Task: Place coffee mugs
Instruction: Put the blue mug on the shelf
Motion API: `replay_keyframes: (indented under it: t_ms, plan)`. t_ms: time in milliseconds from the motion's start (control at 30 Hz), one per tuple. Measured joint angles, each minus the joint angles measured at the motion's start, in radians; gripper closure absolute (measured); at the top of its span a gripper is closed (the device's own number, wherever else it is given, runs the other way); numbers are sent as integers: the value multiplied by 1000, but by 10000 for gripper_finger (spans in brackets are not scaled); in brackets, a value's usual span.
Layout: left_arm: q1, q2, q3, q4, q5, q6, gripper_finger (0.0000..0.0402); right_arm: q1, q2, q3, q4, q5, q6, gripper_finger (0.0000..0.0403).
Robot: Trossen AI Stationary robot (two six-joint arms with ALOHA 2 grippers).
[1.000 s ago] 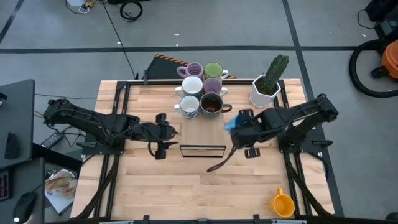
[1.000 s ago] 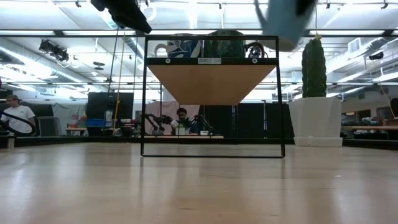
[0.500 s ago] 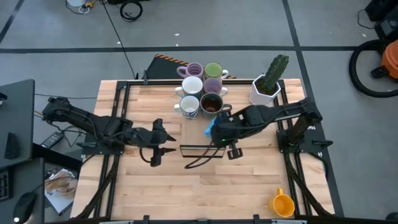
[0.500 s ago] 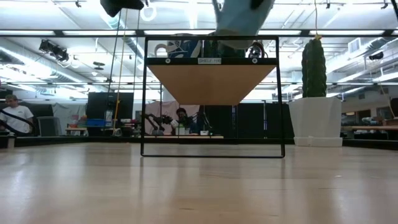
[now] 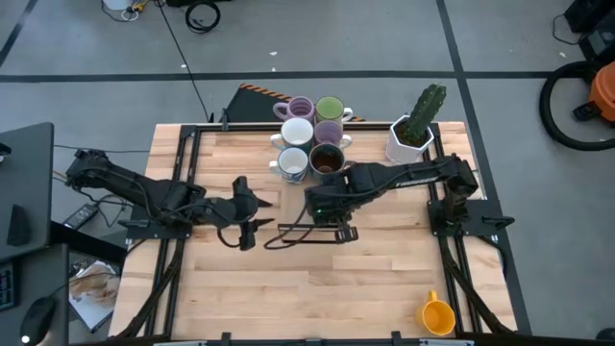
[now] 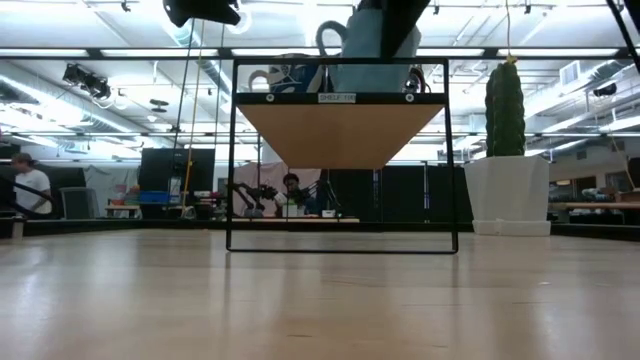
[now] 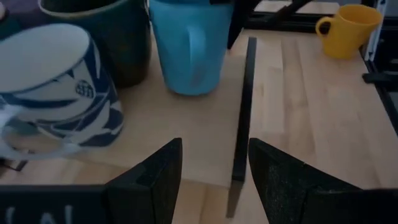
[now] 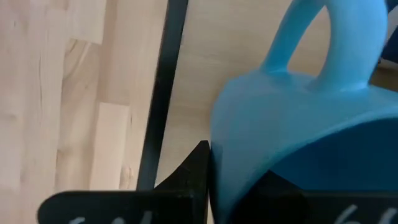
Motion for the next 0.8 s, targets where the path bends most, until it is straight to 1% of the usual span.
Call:
replay_keyframes:
  t_ms: [100, 267, 467, 600, 800]
  plan:
    - [22, 22, -1, 38, -3, 24, 209, -8, 2, 0, 4, -4, 5, 364]
    - [72, 90, -1, 160, -7, 90, 201, -13, 4, 0, 19, -10, 16, 359]
    - [137, 184, -1, 256, -4, 173, 162, -13, 4, -2, 31, -10, 18, 356]
    - [176, 224, -1, 296, 42, 184, 138, -13, 5, -2, 36, -10, 18, 356]
    - [216, 258, -1, 341, 79, 185, 134, -10, 5, -3, 44, -10, 11, 355]
